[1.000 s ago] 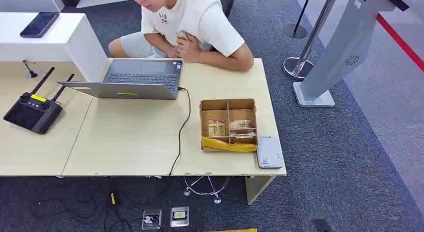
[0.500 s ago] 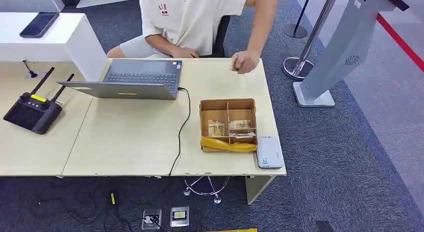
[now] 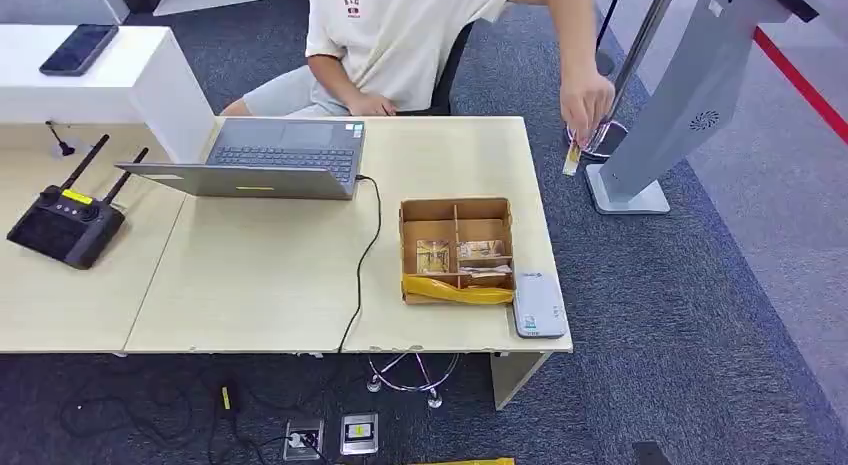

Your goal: Pass the card to the sensor for recognition and then transmit it.

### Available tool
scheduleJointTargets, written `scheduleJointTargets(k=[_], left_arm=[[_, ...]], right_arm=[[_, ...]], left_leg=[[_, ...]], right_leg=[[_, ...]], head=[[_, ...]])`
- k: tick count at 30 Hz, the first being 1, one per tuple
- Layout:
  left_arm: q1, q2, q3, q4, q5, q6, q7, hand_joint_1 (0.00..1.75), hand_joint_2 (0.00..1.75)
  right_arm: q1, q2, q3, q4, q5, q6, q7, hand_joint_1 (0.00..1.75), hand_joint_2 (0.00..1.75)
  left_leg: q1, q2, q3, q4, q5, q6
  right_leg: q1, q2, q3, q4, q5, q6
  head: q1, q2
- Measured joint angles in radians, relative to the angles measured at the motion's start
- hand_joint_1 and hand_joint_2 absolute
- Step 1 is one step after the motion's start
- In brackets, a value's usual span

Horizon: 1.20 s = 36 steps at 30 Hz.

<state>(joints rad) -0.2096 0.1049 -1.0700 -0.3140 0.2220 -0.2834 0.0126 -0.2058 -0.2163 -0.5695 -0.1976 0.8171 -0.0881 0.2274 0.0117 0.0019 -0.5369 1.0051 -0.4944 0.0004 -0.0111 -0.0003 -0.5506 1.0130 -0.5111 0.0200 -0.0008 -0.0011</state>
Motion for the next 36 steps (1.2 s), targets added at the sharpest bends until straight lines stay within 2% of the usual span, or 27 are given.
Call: scheduleJointTargets(k=[4,6,8,10,11,12,14,15,16,18,20,22,24,26,29,31,34,36], left_arm=[[0.000,0.028,-0.002,0.000,-0.015,0.000,-0.026,0.00,0.00],[-0.004,0.042,-0.002,0.000,0.000,0.000,-0.032,0.00,0.00],[-0.004,0.041,-0.002,0.002,0.011,0.001,-0.008,0.00,0.00],[-0.004,0.030,-0.002,0.002,0.012,0.011,0.008,0.00,0.00],[-0.003,0.025,-0.002,0.002,0.011,0.011,0.008,0.00,0.00],[-0.003,0.023,-0.002,0.002,0.012,0.011,0.008,0.00,0.00],[-0.003,0.014,-0.003,0.002,0.013,0.009,0.007,0.00,0.00],[-0.003,0.013,-0.003,0.002,0.016,0.009,0.001,0.00,0.00],[-0.005,0.013,-0.003,0.002,0.018,0.009,-0.005,0.00,0.00],[-0.005,0.014,-0.003,0.002,0.019,0.010,-0.018,0.00,0.00],[-0.005,0.030,-0.003,0.005,0.017,0.010,-0.050,0.00,0.00],[-0.006,0.041,-0.003,0.007,0.016,0.010,-0.080,0.00,0.00],[-0.006,0.048,-0.003,0.007,0.016,0.010,-0.085,0.00,0.00],[-0.005,0.048,-0.003,0.010,0.017,0.010,-0.082,0.00,0.00],[-0.006,0.041,-0.003,0.010,0.004,0.010,-0.063,0.00,0.00],[-0.006,0.038,-0.003,0.010,-0.007,0.010,-0.061,0.00,0.00],[-0.006,0.033,-0.005,0.010,-0.030,0.010,-0.061,0.00,0.00],[-0.007,0.033,-0.006,0.010,-0.050,0.010,-0.061,0.00,0.00]], right_arm=[[-0.007,0.001,-0.010,0.000,-0.040,-0.067,-0.013,0.00,1.75],[-0.015,0.001,-0.027,0.000,-0.111,-0.149,-0.065,0.00,1.75],[-0.030,-0.003,-0.062,0.000,-0.222,-0.254,-0.164,0.00,1.75],[-0.061,-0.016,-0.108,0.000,-0.349,-0.352,-0.302,0.00,1.75],[-0.081,-0.022,-0.122,0.000,-0.378,-0.371,-0.341,0.00,1.75],[-0.100,-0.036,-0.151,-0.002,-0.429,-0.395,-0.423,0.00,1.75],[-0.147,-0.059,-0.188,-0.010,-0.489,-0.402,-0.523,0.00,1.75],[-0.181,-0.069,-0.203,-0.016,-0.518,-0.397,-0.552,0.00,0.00],[-0.215,-0.078,-0.215,-0.022,-0.539,-0.387,-0.570,0.00,1.75],[-0.284,-0.110,-0.234,-0.047,-0.605,-0.347,-0.597,0.00,1.75],[-0.361,-0.128,-0.224,-0.097,-0.751,-0.339,-0.575,0.00,1.75],[-0.402,-0.136,-0.183,-0.176,-0.924,-0.374,-0.533,0.00,1.75],[-0.415,-0.148,-0.111,-0.277,-1.081,-0.437,-0.502,0.00,1.75],[-0.424,-0.158,-0.036,-0.381,-1.139,-0.493,-0.489,0.00,1.75],[-0.423,-0.171,0.082,-0.563,-1.100,-0.523,-0.458,0.00,1.75],[-0.426,-0.175,0.161,-0.686,-1.029,-0.522,-0.439,0.00,1.75],[-0.432,-0.176,0.268,-0.833,-0.886,-0.494,-0.397,0.00,1.75],[-0.436,-0.176,0.339,-0.924,-0.773,-0.450,-0.372,0.00,1.75]], left_leg=[[0.000,0.000,0.000,0.000,0.000,0.000],[0.000,0.000,0.000,0.000,0.000,0.000],[0.000,0.000,0.000,0.000,0.000,0.000],[-0.001,0.000,0.000,0.000,0.001,0.001],[-0.002,0.000,0.000,0.000,0.001,0.001],[-0.002,0.001,0.000,0.000,0.002,0.002],[-0.003,0.001,-0.001,0.000,0.002,0.003],[-0.004,0.002,-0.001,0.000,0.002,0.003],[-0.006,0.003,-0.001,0.000,0.003,0.003],[-0.006,0.003,-0.001,0.000,0.004,0.006],[-0.006,0.002,-0.002,0.000,0.007,0.006],[-0.006,-0.002,-0.002,0.000,0.008,0.007],[-0.006,-0.005,-0.004,0.000,0.009,0.007],[-0.006,-0.004,-0.005,0.000,0.009,0.007],[-0.007,-0.003,-0.005,0.000,0.009,0.007],[-0.007,-0.002,-0.005,0.000,0.009,0.007],[-0.007,-0.003,-0.005,0.000,0.009,0.007],[-0.007,-0.003,-0.005,0.000,0.009,0.007]], right_leg=[[0.000,0.000,0.000,0.000,0.000,0.000],[0.000,0.000,0.000,0.000,0.000,0.000],[0.000,0.000,0.000,0.000,0.000,0.000],[-0.001,0.000,0.001,0.000,0.001,0.000],[-0.001,0.001,0.000,0.000,0.001,0.001],[-0.002,0.001,0.001,0.000,0.002,0.001],[-0.003,0.001,0.001,0.000,0.003,0.002],[-0.004,0.001,0.000,0.000,0.004,0.003],[-0.006,0.002,-0.001,0.000,0.005,0.004],[-0.006,0.002,-0.001,0.001,0.005,0.004],[-0.006,0.001,-0.002,0.001,0.007,0.005],[-0.006,-0.004,-0.002,0.001,0.007,0.005],[-0.006,-0.007,-0.001,0.001,0.007,0.005],[-0.006,-0.005,-0.002,0.001,0.007,0.005],[-0.007,-0.003,-0.003,0.002,0.007,0.005],[-0.007,-0.003,-0.003,0.002,0.007,0.005],[-0.007,-0.005,-0.003,0.002,0.007,0.005],[-0.007,-0.005,-0.003,0.002,0.007,0.005]], head=[[0.000,0.000],[0.000,0.000],[-0.001,0.000],[-0.001,0.000],[0.000,0.000],[0.000,0.000],[0.002,0.000],[0.000,0.000],[-0.001,0.000],[0.000,0.000],[-0.001,0.000],[0.001,0.000],[0.000,0.000],[0.000,0.000],[0.000,0.000],[0.000,0.000],[0.000,0.000],[0.000,0.000]])
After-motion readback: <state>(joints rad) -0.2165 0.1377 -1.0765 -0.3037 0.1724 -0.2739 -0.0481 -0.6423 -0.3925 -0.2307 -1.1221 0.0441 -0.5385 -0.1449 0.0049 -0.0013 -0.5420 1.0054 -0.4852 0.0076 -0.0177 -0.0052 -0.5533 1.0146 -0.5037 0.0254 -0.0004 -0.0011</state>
